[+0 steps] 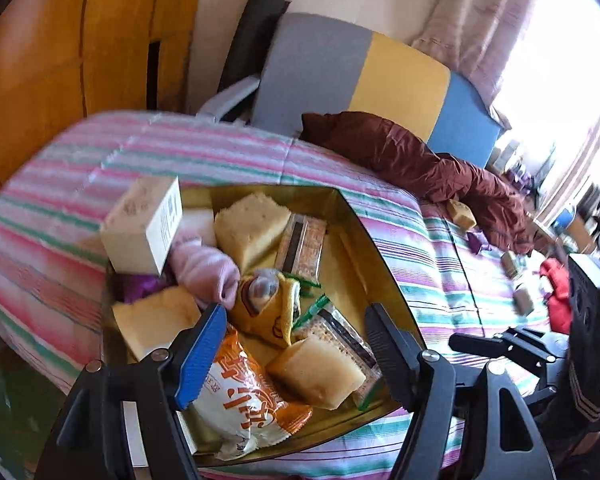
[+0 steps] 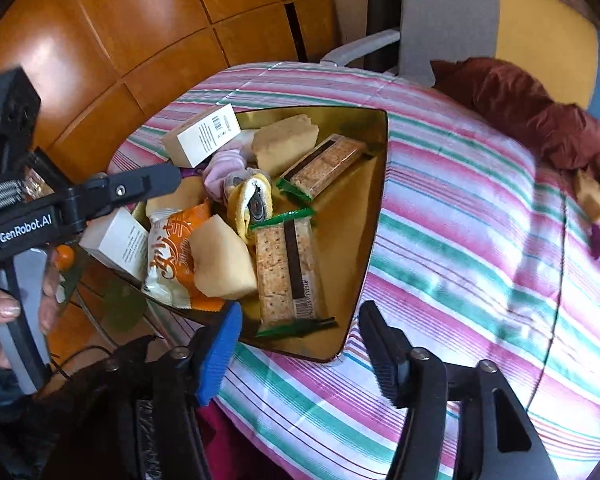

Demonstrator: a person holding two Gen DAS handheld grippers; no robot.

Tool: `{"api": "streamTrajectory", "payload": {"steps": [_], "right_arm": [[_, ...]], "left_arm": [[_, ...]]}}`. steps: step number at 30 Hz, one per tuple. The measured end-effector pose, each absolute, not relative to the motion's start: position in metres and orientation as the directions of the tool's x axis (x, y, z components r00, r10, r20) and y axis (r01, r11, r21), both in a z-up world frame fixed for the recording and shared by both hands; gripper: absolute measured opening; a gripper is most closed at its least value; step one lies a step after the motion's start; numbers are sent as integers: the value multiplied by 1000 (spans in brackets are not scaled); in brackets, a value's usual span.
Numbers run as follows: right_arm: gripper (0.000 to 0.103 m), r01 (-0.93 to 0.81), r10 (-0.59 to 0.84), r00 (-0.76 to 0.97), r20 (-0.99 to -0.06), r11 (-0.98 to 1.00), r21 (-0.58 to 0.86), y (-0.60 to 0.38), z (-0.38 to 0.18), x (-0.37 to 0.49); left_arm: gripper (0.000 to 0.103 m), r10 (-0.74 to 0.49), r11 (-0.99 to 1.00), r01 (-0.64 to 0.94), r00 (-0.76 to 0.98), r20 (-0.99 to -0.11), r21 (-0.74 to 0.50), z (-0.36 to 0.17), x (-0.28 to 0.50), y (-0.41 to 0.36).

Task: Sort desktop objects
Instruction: 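Withdraw both grippers from the gold tray and reach back toward the bed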

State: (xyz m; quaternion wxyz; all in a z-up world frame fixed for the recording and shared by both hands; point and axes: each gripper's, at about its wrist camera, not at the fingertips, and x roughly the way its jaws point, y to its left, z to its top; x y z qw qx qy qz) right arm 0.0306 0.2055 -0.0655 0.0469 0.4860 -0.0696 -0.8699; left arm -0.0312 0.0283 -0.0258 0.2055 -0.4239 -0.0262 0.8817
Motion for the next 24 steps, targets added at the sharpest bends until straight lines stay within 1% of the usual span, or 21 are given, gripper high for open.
{"api": "streamTrajectory", "payload": {"steps": [1,3,8,9,11,14,19,24], "right_arm": [[73,17,-141,-530,-836,-988,156,204,-65,33],[74,18,-134,-538,-833,-989,147,203,-65,36],[76,-9,-106,-564,-819,-991,134,208,-68,45],[80,-16,-98,-567,-818,-991,130,211,-69,47],[83,-28,-94,-579,-810,-990,135,215,-69,50],[84,-72,-71,-598,-799,-987,141,227,-68,55],[83,-117,-75,-620,-781,-976,186,246,-64,61],[83,-135,-37,-606,-795,-980,148,260,-60,64]], "left_arm": [[72,375,-916,-348,-570,-731,-199,-22,-29,31],[72,357,-917,-368,-596,-719,-150,-16,-24,38],[72,326,-921,-378,-628,-706,-90,-12,-16,48],[72,322,-922,-378,-631,-706,-83,-12,-15,49],[72,319,-923,-377,-633,-706,-79,-13,-14,50],[71,291,-932,-357,-645,-707,-58,-14,-13,50],[71,286,-933,-356,-643,-710,-54,-16,-13,51],[71,290,-928,-368,-634,-716,-50,-18,-12,55]]}}
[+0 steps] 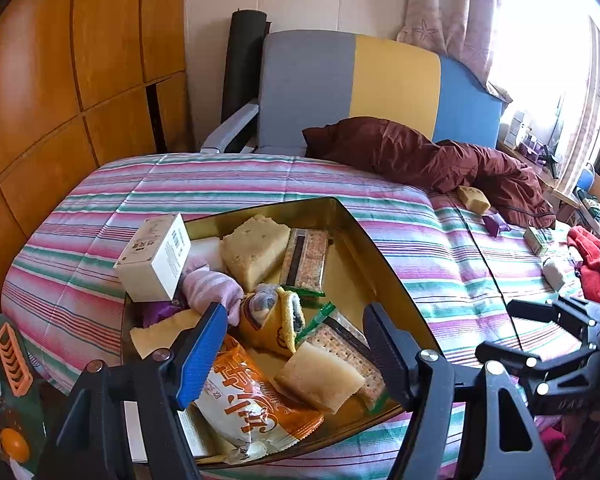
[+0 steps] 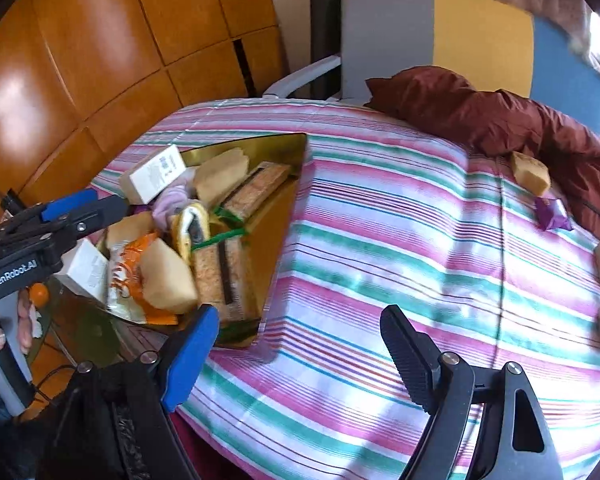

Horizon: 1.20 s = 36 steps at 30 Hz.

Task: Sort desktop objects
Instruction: 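Withdraw both grippers from the gold tray and reach back toward the bed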

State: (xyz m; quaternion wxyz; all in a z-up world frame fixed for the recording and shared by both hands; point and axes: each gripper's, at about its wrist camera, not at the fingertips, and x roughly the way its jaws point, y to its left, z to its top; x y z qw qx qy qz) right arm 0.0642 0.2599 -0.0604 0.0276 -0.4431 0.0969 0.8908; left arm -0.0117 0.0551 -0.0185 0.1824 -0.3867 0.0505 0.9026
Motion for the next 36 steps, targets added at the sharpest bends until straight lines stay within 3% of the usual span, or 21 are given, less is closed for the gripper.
{"api": "streamTrajectory", "payload": {"steps": [2,7,24,36], "right_arm": [[81,-139,-23,-603,-797,-981,133,265,-58,66],[65,-180,12,-587,-809,-977,116,287,-56,69],[63,-411,46,-497,-866,-892,189,380,-72,90],[63,-523,140,-433,-890,-843,121,457,-83,81]], "left_arm": [[72,290,-928,-368,-631,-720,-51,-19,-12,56],[72,303,-923,-380,-619,-725,-62,-20,-12,59],[72,337,-893,-447,-583,-739,-55,-25,-11,80],[72,379,-862,-502,-541,-751,-73,-23,-13,104]]}}
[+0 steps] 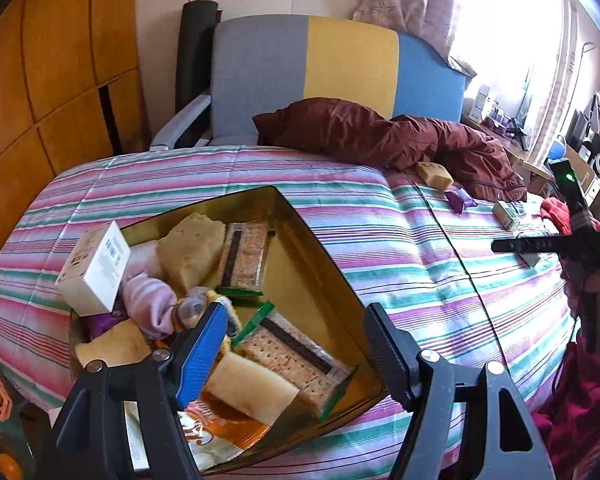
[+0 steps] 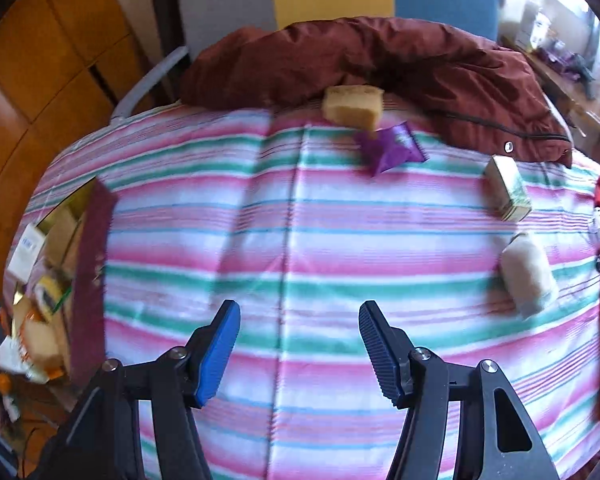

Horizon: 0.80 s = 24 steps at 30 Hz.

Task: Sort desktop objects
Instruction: 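Withdraw both grippers from the gold tray and reach back toward the bed, then grasp the purple snack packet with the right gripper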

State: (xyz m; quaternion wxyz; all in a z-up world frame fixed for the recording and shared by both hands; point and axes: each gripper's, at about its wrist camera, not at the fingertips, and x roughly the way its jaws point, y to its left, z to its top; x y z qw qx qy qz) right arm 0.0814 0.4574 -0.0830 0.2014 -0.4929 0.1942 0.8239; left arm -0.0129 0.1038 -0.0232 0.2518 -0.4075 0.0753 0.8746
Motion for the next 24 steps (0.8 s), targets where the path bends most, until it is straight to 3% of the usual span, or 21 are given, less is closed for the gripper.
{"api": "streamTrajectory", "payload": {"steps": [11,24], "right_arm": [[64,-558,246,-434,-867,-829,44,528,-95,44],[84,-540,276,-435,-857,-842,3,575,-125,10]], "left_arm": [[72,393,-831,-550,-473,-788,-85,-32,-22,139],[72,363,-800,-600,-447,-818,-27,-41,-43,196]]}}
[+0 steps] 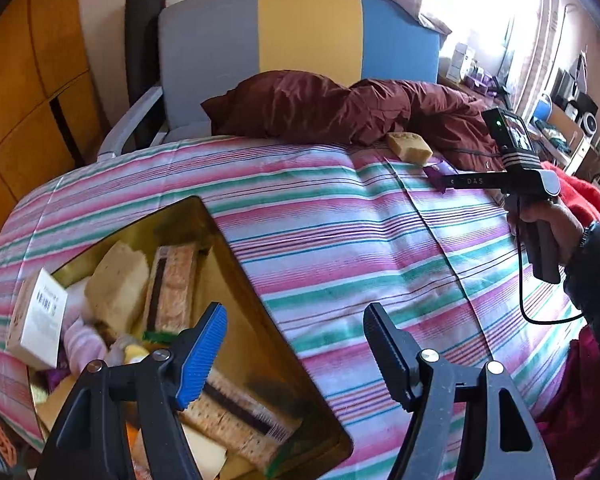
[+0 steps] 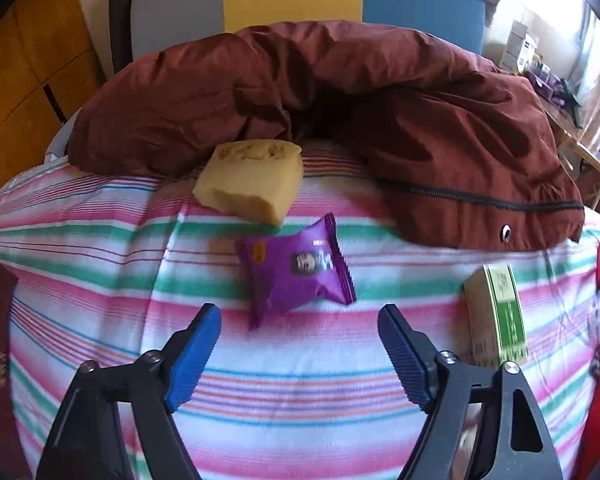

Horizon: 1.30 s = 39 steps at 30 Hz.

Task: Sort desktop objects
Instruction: 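Grasp the purple snack packet with the right gripper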

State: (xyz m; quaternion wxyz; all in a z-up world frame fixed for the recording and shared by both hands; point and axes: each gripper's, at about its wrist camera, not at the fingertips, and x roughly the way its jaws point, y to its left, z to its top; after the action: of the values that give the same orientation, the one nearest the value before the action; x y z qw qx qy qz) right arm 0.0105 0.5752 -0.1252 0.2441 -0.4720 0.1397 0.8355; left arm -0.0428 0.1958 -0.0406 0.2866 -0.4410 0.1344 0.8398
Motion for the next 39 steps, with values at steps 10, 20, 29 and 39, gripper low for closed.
{"api": "streamTrajectory", "payload": {"steps": [10,20,29,39], "right_arm": [[85,-488,306,-424,-852,-870,-70,578,-140,-10],[66,-424,292,-456,-841,-902,-83,571,-139,-24],[53,-395,276,-454,-847,-914,-86,565,-135,-28],[48,-362,228,-415,-881,-930,-70,563,-129,-28]], "left_arm": [[72,336,-771,-635,-450,-828,32,-46,-47,231],[72,314,-759,-648,-444,-839,59,-52,-50,246],[72,308,-749,-659,-438,-844,69,-53,-51,255],[72,328,-726,-687,-379,-865,26,-51,-63,282]]}}
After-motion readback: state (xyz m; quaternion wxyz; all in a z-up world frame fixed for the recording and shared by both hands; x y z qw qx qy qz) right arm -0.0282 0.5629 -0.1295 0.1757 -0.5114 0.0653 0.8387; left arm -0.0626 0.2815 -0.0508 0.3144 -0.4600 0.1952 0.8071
